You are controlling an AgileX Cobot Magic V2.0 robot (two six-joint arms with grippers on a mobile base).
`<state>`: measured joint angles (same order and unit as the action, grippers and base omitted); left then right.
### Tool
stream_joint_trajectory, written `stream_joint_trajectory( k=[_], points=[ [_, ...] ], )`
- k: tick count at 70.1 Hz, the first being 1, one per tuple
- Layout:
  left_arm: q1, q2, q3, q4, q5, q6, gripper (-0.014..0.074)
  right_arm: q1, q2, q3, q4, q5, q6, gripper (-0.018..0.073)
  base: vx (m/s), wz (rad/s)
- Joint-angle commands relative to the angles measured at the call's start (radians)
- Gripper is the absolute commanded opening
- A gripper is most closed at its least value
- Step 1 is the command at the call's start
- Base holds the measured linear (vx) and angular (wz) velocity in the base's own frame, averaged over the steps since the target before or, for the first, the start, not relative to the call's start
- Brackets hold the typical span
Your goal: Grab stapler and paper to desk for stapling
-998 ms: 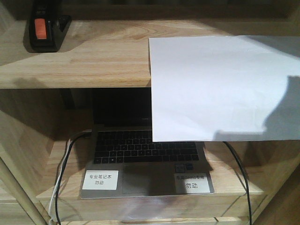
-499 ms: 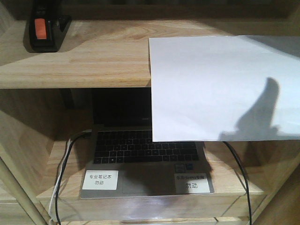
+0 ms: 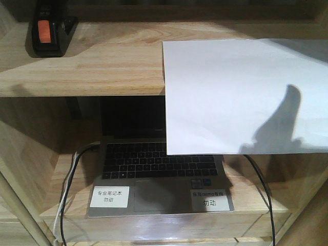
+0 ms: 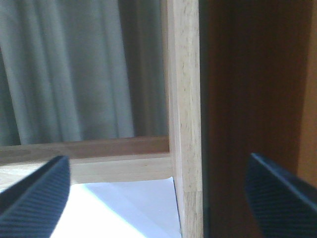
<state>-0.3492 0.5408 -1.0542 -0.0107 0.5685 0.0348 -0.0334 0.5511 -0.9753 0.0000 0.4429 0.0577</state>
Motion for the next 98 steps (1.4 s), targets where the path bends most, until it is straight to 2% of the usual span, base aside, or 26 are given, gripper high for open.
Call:
stream_joint_trajectory(
  k=[1, 17, 26, 32, 49, 56, 61, 66, 83, 92, 98],
  points=[
    [-0.081, 0.035, -0.027, -0.009, -0.082, 0.041, 0.0685, -0.005, 0.011, -0.028, -0.008, -0.067, -0.01, 0.0577, 0.0, 0.0],
    [-0.276, 0.098, -0.027, -0.009, -0.083, 0.046, 0.0676, -0.005, 0.011, -0.028, -0.008, -0.068, -0.01, 0.0475, 0.0, 0.0],
    [-0.357, 0.141, -0.027, -0.009, -0.088, 0.046, 0.0665, -0.005, 0.011, -0.028, -0.008, -0.068, -0.01, 0.0436, 0.0, 0.0],
    [-0.379, 0.166, -0.027, -0.009, -0.088, 0.046, 0.066, -0.005, 0.011, -0.028, -0.008, -0.068, -0.01, 0.0419, 0.0, 0.0],
    [-0.379, 0.189, -0.027, -0.017, -0.093, 0.046, 0.0659, -0.005, 0.011, -0.028, -0.008, -0.068, -0.01, 0.0385, 0.0, 0.0],
    [-0.379, 0.191, -0.027, -0.013, -0.129, 0.033, 0.0655, -0.005, 0.011, -0.028, -0.008, -0.068, -0.01, 0.0377, 0.0, 0.0],
    [-0.379, 0.215, -0.038, 0.011, -0.155, -0.014, 0.0652, -0.005, 0.011, -0.028, -0.008, -0.068, -0.01, 0.0377, 0.0, 0.0],
    [-0.379, 0.262, -0.074, 0.079, -0.146, -0.109, 0.065, -0.005, 0.011, -0.028, -0.008, -0.068, -0.01, 0.0377, 0.0, 0.0],
    [-0.379, 0.469, -0.304, 0.391, -0.02, -0.461, 0.0645, -0.005, 0.011, -0.028, -0.008, -0.068, -0.01, 0.0377, 0.0, 0.0],
    [-0.379, 0.566, -0.42, 0.512, 0.026, -0.59, 0.0642, -0.005, 0.011, -0.028, -0.008, -0.068, -0.01, 0.0377, 0.0, 0.0],
    [-0.379, 0.62, -0.485, 0.572, 0.08, -0.632, 0.0642, -0.005, 0.011, -0.028, -0.008, -0.068, -0.01, 0.0377, 0.0, 0.0]
  ],
)
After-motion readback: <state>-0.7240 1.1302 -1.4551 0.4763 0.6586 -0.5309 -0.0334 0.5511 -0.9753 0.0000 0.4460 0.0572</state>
